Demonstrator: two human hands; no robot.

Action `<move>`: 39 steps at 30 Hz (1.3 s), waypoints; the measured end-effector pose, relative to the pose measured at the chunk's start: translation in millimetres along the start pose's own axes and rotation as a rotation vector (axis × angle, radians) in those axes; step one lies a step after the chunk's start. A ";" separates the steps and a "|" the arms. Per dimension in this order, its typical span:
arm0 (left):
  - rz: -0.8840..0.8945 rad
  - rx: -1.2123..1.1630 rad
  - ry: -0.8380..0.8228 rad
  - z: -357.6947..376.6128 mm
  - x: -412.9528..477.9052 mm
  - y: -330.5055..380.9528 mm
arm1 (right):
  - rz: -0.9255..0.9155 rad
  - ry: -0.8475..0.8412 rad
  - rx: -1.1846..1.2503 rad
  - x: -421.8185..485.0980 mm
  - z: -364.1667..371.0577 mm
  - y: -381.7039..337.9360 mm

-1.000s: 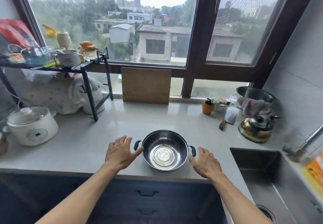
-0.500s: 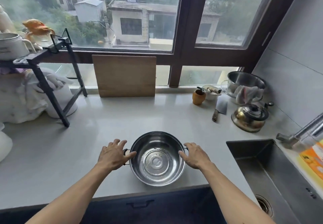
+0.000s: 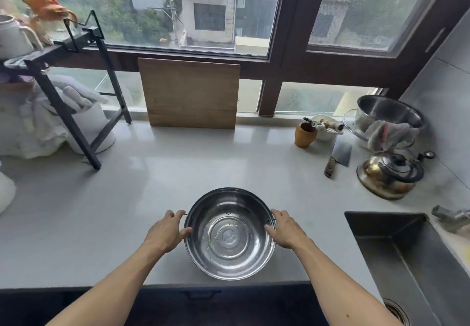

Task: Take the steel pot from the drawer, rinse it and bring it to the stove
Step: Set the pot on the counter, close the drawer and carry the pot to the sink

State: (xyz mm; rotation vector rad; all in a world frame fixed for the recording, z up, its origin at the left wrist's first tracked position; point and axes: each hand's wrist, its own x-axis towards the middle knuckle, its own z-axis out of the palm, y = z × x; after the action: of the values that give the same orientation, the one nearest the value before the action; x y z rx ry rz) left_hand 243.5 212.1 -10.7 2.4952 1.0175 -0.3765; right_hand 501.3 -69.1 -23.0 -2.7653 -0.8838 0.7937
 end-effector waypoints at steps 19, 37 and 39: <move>0.328 -0.058 0.065 -89.4 69.9 136.0 | 0.177 0.310 0.184 -50.3 -94.1 63.1; 1.019 0.193 -0.173 26.9 11.9 536.1 | 0.814 0.752 0.425 -309.8 -76.0 316.3; 1.038 0.223 -0.194 47.7 4.0 564.4 | 0.856 0.746 0.447 -318.0 -63.0 342.2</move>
State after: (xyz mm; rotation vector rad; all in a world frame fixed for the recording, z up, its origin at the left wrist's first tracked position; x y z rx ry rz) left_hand 644.1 -172.3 101.5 2.7055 -0.4598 -0.3790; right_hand 486.9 -529.3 77.7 -2.5889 0.5646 -0.0475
